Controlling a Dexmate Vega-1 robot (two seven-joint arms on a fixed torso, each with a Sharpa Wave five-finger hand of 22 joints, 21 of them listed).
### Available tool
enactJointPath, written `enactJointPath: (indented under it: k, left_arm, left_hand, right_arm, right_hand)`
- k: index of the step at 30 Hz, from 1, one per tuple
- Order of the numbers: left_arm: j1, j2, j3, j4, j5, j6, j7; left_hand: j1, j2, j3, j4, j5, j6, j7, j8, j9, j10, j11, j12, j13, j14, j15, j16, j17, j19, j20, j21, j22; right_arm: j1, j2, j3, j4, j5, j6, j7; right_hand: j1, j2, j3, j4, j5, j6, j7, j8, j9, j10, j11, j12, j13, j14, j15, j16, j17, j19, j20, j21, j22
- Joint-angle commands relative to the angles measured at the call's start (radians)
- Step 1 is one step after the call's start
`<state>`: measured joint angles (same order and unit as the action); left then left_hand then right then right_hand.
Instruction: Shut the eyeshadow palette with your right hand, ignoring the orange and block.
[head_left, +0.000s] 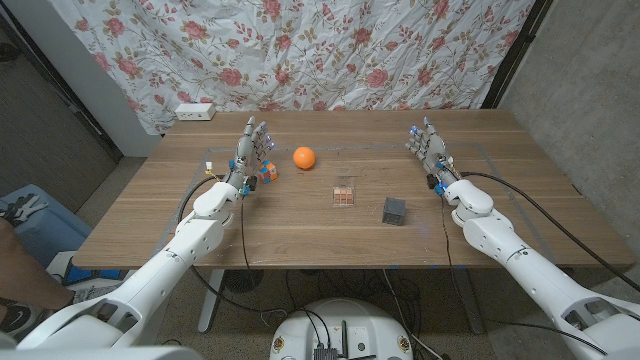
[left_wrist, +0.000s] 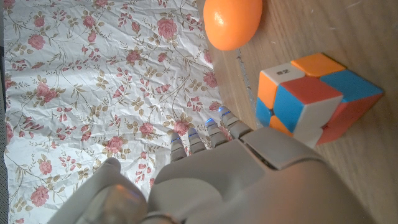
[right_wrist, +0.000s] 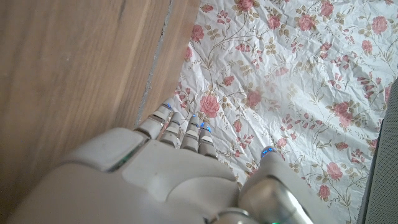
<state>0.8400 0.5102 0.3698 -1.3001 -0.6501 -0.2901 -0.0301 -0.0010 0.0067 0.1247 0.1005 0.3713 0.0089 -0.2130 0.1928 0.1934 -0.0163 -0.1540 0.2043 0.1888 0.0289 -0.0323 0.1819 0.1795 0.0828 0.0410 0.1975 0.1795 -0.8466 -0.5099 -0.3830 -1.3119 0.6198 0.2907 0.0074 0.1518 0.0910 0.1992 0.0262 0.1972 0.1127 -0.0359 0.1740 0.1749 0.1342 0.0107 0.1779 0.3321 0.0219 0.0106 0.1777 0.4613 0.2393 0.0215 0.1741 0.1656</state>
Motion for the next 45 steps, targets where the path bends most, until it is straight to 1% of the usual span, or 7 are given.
enactJointPath:
  k: [1, 8, 21, 32, 36, 42, 45]
  left_arm:
    - [0.001, 0.001, 0.0, -0.001, 0.0, 0.0, 0.0]
    - [0.001, 0.001, 0.0, -0.001, 0.0, 0.001, 0.0]
    - [0.001, 0.001, -0.001, -0.002, -0.001, 0.001, 0.0]
    - [0.001, 0.002, -0.001, -0.002, -0.001, 0.001, 0.0]
    - [0.001, 0.002, -0.001, -0.002, -0.001, 0.001, 0.0]
    - [0.001, 0.001, 0.0, -0.001, 0.0, 0.001, 0.0]
    - [0.0, 0.0, 0.0, -0.001, 0.0, 0.001, 0.001]
  left_hand:
    - [0.006, 0.008, 0.008, 0.0, 0.004, -0.002, -0.007, 0.005, 0.004, 0.0, -0.008, 0.005, 0.004, 0.004, -0.024, 0.006, 0.005, 0.008, 0.001, 0.004, 0.003]
    - [0.006, 0.008, 0.008, 0.0, 0.004, -0.002, -0.007, 0.005, 0.004, 0.0, -0.008, 0.005, 0.004, 0.004, -0.023, 0.006, 0.005, 0.008, 0.001, 0.004, 0.003]
    - [0.006, 0.008, 0.008, 0.0, 0.004, -0.002, -0.007, 0.005, 0.004, 0.0, -0.008, 0.005, 0.004, 0.004, -0.023, 0.006, 0.005, 0.007, 0.001, 0.004, 0.003]
    - [0.006, 0.008, 0.008, 0.0, 0.004, -0.002, -0.007, 0.005, 0.004, 0.002, -0.008, 0.006, 0.004, 0.004, -0.024, 0.006, 0.005, 0.008, 0.0, 0.005, 0.003]
    - [0.006, 0.007, 0.008, 0.0, 0.004, -0.002, -0.007, 0.005, 0.004, 0.002, -0.009, 0.006, 0.004, 0.004, -0.023, 0.006, 0.005, 0.008, 0.0, 0.004, 0.003]
    - [0.006, 0.008, 0.008, 0.0, 0.004, -0.002, -0.007, 0.005, 0.004, 0.001, -0.008, 0.005, 0.004, 0.005, -0.024, 0.006, 0.005, 0.007, 0.001, 0.004, 0.003]
    - [0.006, 0.008, 0.008, 0.0, 0.004, -0.002, -0.007, 0.005, 0.004, 0.0, -0.008, 0.005, 0.004, 0.005, -0.024, 0.006, 0.005, 0.007, 0.001, 0.004, 0.003]
  right_arm:
    - [-0.027, -0.028, -0.018, -0.065, -0.066, -0.019, -0.063]
    - [-0.031, -0.056, -0.027, -0.118, -0.105, -0.053, -0.091]
    - [-0.025, -0.108, -0.04, -0.192, -0.161, -0.102, -0.095]
    - [0.006, -0.139, -0.067, -0.202, -0.216, -0.124, -0.065]
    - [0.015, -0.155, -0.074, -0.226, -0.238, -0.153, -0.064]
    - [0.037, -0.191, -0.092, -0.266, -0.272, -0.21, -0.042]
    - [0.055, -0.218, -0.113, -0.291, -0.32, -0.25, -0.035]
  right_hand:
    - [0.008, 0.005, 0.008, -0.001, 0.006, 0.012, 0.001, 0.007, 0.004, 0.009, -0.006, 0.006, 0.0, 0.004, -0.005, 0.007, -0.001, 0.003, -0.004, 0.005, 0.003]
    - [0.009, 0.008, 0.012, -0.003, 0.008, 0.014, 0.002, 0.009, 0.004, 0.012, -0.005, 0.007, -0.007, 0.004, -0.008, 0.008, -0.008, -0.002, -0.01, 0.005, 0.003]
    - [0.011, 0.011, 0.016, -0.007, 0.01, 0.013, 0.001, 0.009, 0.003, 0.013, -0.003, 0.008, -0.018, 0.0, -0.011, 0.007, -0.019, -0.007, -0.018, 0.006, 0.003]
    - [0.013, 0.012, 0.02, -0.011, 0.01, 0.009, 0.004, 0.009, 0.003, 0.013, -0.002, 0.008, -0.026, -0.005, -0.01, 0.006, -0.027, -0.015, -0.023, 0.005, 0.003]
    - [0.013, 0.012, 0.021, -0.013, 0.01, 0.006, 0.006, 0.008, 0.003, 0.01, -0.002, 0.008, -0.03, -0.013, -0.008, 0.004, -0.031, -0.022, -0.025, 0.004, 0.003]
    - [0.005, 0.009, 0.02, -0.014, 0.009, -0.005, 0.01, 0.006, 0.003, 0.009, -0.002, 0.009, -0.043, -0.045, -0.001, -0.001, -0.041, -0.058, -0.023, -0.003, 0.003]
    - [-0.002, 0.008, 0.018, -0.013, 0.009, -0.024, 0.014, 0.002, 0.003, 0.003, -0.005, 0.007, -0.05, -0.053, -0.005, 0.001, -0.045, -0.076, -0.026, -0.004, 0.003]
